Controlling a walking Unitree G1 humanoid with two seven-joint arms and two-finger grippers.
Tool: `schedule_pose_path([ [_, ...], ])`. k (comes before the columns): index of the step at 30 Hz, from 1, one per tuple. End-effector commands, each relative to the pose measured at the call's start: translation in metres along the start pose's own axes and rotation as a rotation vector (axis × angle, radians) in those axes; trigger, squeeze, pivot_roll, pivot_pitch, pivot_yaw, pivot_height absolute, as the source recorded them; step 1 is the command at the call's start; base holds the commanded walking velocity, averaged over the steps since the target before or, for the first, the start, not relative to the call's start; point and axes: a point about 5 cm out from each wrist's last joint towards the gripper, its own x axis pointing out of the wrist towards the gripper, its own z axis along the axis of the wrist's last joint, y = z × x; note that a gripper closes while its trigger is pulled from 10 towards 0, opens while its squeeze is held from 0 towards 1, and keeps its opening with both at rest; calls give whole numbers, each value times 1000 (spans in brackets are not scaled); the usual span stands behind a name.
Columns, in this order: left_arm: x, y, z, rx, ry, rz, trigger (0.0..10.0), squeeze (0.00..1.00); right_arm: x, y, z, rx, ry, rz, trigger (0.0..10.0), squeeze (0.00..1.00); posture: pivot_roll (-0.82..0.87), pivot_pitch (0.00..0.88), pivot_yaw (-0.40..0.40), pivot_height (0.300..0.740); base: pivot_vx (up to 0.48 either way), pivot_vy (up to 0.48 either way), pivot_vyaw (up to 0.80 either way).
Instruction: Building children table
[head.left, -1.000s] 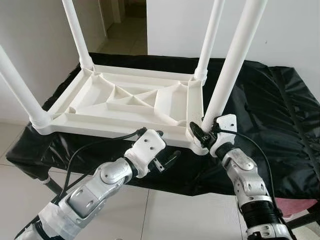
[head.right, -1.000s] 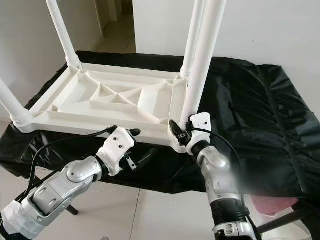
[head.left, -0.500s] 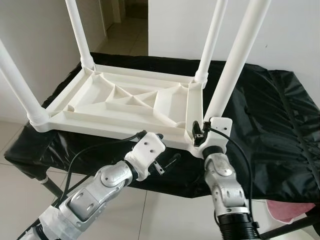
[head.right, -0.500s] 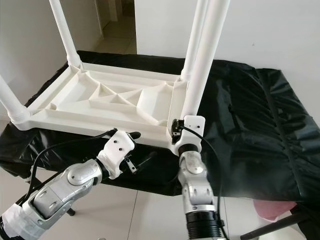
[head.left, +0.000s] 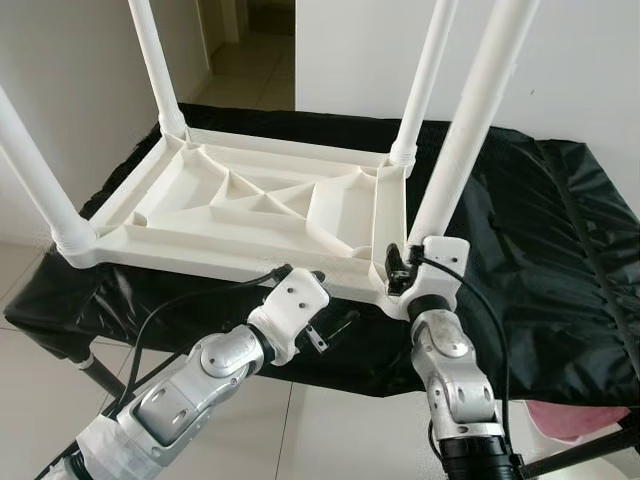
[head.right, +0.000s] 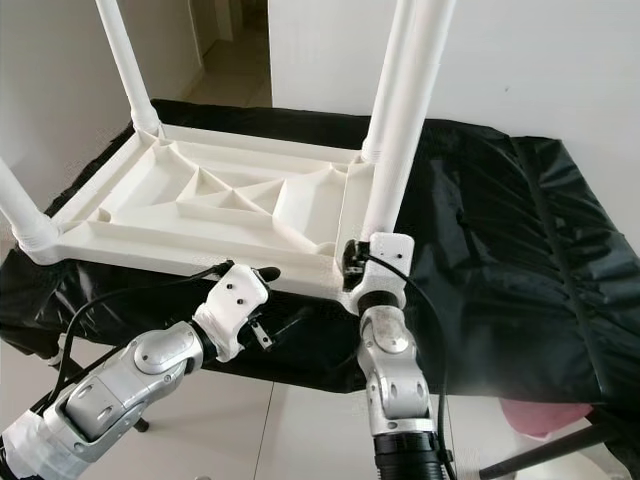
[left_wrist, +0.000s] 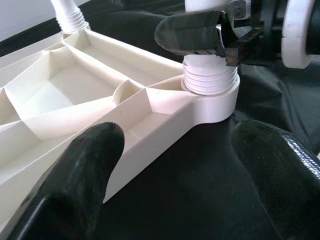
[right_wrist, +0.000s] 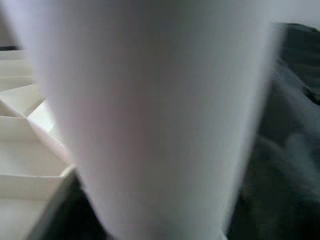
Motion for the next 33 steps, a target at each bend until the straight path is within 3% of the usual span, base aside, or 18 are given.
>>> schedule_pose_path([
  [1, -2, -12, 1, 17, -3, -208, 10000, 0, -4, -3, -6, 15, 23, -4, 10000, 1000, -26, 79, -6, 740, 0, 0, 0],
  [8, -3, -9, 0, 13, 2, -200, 10000, 0, -3, -12, -4, -1, 11, 52, 10000, 1000, -30, 87, -3, 740, 0, 0, 0],
  [9, -3, -10, 0, 11, 1, -201, 10000, 0, -3, -14, -4, -25, 10, 103, 10000, 0, -35, 96, -1, 740, 0, 0, 0],
  [11, -3, -11, 0, 8, 1, -201, 10000, 0, -3, -16, -5, -28, 28, 212, 10000, 0, -38, 98, 0, 740, 0, 0, 0],
  [13, -3, -11, 0, 8, 1, -201, 10000, 0, -3, -16, -5, -28, 28, 212, 10000, 0, -38, 98, 0, 740, 0, 0, 0],
  [14, -3, -12, 0, 7, 1, -202, 10000, 0, -3, -17, -5, -36, 36, 268, 10000, 0, -42, 98, 1, 740, 0, 0, 0],
  [20, -2, -11, 0, 6, -1, -197, 10000, 0, 3, -28, 0, -132, 23, 499, 10000, 0, -42, 94, -4, 740, 0, 0, 0],
  [33, -3, -7, 1, 14, 0, -175, 10000, 0, 18, -38, 4, -236, 39, 687, 10000, 0, -19, 85, -11, 740, 0, 0, 0],
])
